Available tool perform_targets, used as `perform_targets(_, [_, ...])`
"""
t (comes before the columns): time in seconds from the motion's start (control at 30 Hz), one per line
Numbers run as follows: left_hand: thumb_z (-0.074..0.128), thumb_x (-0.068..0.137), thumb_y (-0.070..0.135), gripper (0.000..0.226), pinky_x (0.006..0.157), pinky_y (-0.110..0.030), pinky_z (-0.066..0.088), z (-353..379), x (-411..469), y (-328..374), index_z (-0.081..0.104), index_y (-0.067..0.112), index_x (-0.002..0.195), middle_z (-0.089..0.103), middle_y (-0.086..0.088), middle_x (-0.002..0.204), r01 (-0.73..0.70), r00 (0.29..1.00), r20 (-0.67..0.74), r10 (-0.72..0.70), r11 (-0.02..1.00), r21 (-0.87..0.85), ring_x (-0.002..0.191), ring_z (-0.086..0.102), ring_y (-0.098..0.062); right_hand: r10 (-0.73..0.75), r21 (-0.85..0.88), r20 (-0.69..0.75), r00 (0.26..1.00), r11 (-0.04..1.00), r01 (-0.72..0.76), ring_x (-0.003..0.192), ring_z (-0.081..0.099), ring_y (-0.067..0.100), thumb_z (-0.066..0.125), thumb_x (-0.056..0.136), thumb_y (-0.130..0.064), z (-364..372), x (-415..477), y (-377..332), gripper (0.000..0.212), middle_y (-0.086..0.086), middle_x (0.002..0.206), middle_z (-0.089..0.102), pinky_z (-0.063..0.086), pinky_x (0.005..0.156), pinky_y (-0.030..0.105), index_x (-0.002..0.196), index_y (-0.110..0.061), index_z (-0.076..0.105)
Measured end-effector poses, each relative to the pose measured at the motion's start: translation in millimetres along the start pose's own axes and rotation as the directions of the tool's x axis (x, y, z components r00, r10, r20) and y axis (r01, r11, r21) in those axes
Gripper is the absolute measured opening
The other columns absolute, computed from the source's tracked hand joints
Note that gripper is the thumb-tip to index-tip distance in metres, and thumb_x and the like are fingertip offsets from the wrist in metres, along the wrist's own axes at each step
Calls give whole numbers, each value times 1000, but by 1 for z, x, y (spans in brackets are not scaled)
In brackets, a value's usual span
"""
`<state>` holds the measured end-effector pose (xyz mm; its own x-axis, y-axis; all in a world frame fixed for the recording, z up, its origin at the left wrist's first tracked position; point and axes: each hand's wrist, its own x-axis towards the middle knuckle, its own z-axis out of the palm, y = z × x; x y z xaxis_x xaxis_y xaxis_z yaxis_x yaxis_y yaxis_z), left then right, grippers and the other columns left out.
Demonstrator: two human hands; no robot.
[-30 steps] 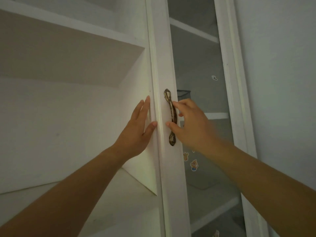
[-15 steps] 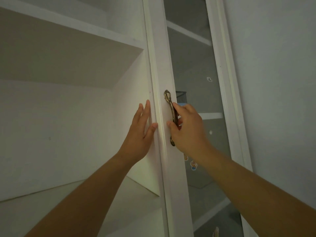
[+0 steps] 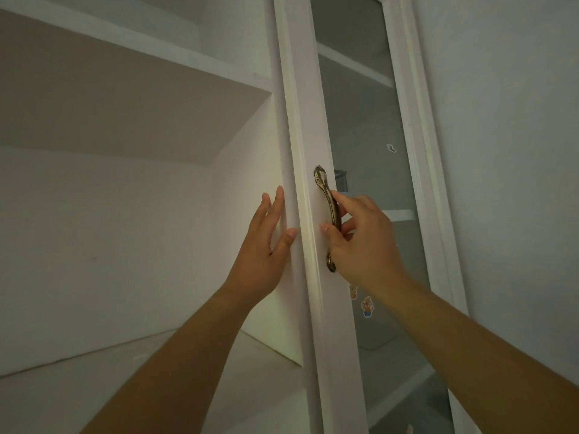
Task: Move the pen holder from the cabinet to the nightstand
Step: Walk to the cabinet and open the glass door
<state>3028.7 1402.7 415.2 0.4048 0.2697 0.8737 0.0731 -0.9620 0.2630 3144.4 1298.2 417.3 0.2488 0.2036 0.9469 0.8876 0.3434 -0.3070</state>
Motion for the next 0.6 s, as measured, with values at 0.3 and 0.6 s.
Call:
perform_targets(0.3, [35,96,35,56,115,-35,8,4,-1,4,4,39,142,1,9,156,24,999,-29,-25,999,-21,141,0,-6,50,-7,-6,999,999,-50,67,51,0,60,86,-18,-12,-2,-3,46,-7,103,45,38,59,-2,129,-24,47])
perform_targets(0.6, [35,96,36,57,115,-35,11,5,-2,4,3,40,142,2,8,157,11,999,-38,-11,1000,17,142,2,-8,77,-24,-36,996,997,-78,71,51,0,59,87,-20,-11,-3,-4,45,-4,101,47,39,57,0,129,-24,47])
